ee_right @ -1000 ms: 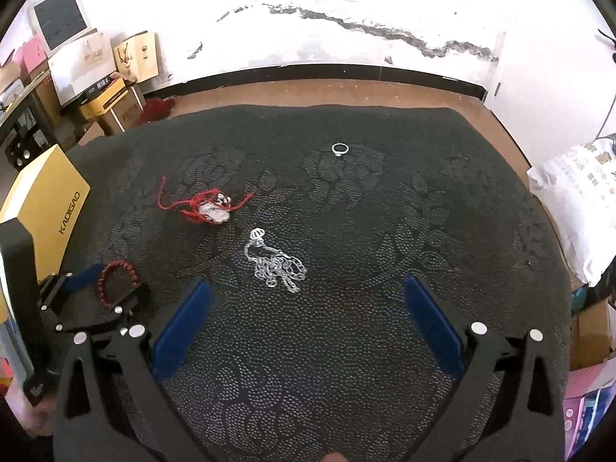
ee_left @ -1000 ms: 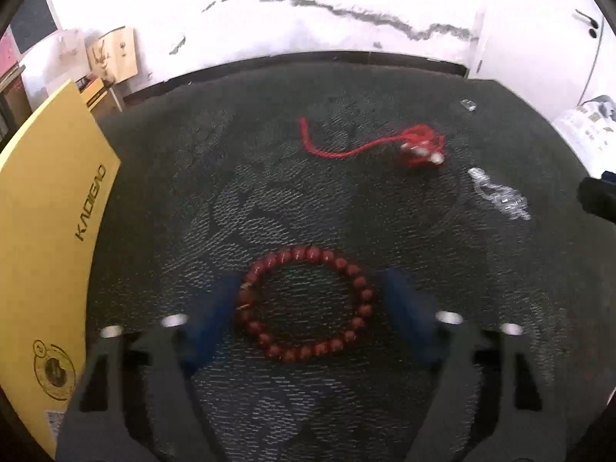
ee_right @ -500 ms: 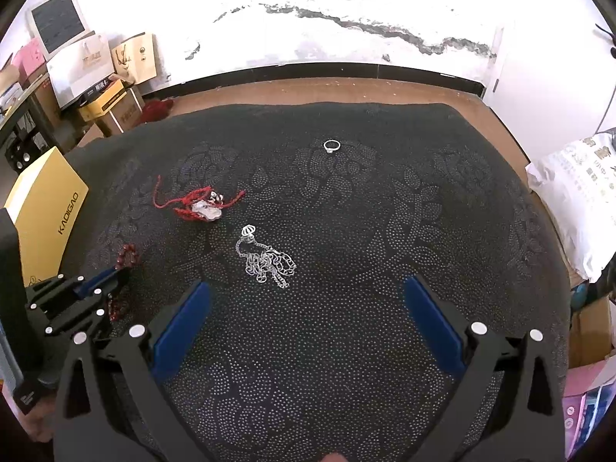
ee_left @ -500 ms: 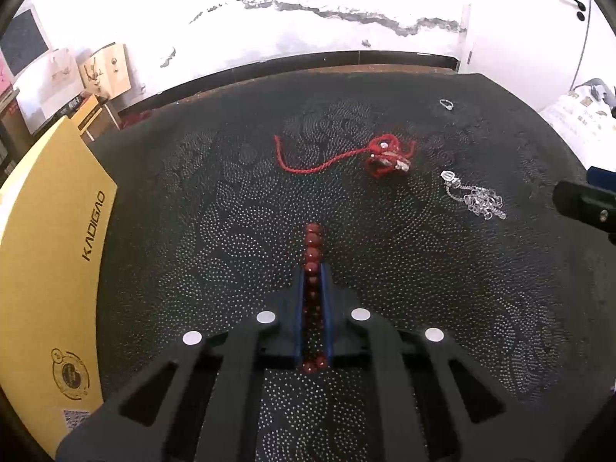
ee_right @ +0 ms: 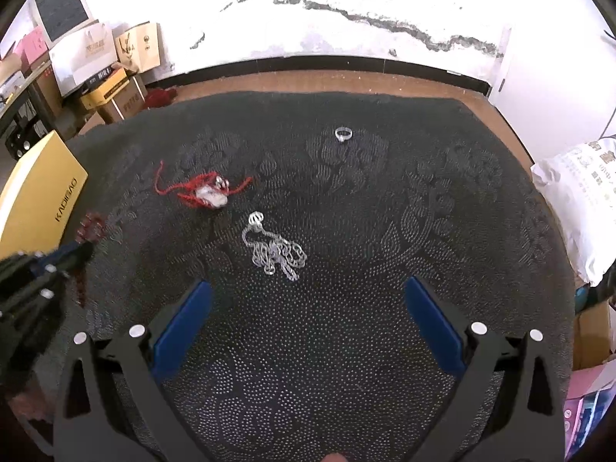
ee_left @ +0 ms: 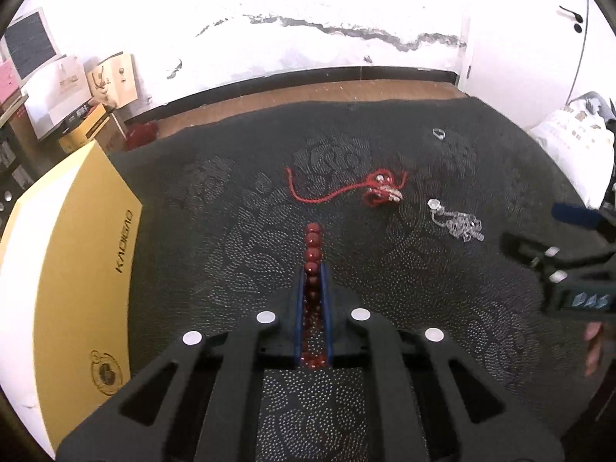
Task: Organize jewelry
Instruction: 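Lower the left tool and grasp the red bead bracelet, then grasp the silver chain necklace with the right tool while the left tool holds the bracelet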
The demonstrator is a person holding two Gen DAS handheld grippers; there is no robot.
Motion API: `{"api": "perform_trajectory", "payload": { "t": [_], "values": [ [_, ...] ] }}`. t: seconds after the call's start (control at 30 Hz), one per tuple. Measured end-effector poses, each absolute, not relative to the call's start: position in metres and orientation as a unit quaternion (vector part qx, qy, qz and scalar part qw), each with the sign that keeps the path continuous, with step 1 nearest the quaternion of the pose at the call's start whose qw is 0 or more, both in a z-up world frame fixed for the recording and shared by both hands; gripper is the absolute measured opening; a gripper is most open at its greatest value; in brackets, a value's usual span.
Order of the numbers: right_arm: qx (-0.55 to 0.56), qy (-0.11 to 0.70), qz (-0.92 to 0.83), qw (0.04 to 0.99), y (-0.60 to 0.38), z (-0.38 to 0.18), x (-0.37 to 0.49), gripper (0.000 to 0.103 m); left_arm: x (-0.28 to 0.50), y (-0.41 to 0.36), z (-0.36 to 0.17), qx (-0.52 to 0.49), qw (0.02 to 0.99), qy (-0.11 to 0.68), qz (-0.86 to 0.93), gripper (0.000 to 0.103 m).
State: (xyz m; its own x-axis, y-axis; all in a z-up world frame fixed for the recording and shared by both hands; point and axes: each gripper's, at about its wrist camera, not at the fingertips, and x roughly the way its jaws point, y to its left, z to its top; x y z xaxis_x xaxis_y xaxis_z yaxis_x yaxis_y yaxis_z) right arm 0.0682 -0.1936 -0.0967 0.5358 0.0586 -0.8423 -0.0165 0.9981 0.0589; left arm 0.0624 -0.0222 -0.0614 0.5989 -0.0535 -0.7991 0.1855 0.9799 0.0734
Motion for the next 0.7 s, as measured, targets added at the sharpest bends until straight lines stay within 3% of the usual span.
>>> {"api": "perform_trajectory", "payload": {
  "t": [0.23,0.63,0.7],
  "values": [
    [0.014,0.529,0.0,0.849,-0.186,-0.146,0.083,0.098,0.063,-0.021,-0.052,0.072,0.891,0.443,-0.064,0.008],
    [0.033,0.479,-0.035,0.877,-0.17,-0.151,0.097,0.098,0.067,0.004,-0.043,0.042,0.891,0.448,-0.053,0.008],
    [0.035,0.48,-0.036,0.876,-0.169,-0.152,0.098,0.094,0.068,0.006,-0.044,0.039,0.89,0.452,-0.052,0.008]
  ]
}}
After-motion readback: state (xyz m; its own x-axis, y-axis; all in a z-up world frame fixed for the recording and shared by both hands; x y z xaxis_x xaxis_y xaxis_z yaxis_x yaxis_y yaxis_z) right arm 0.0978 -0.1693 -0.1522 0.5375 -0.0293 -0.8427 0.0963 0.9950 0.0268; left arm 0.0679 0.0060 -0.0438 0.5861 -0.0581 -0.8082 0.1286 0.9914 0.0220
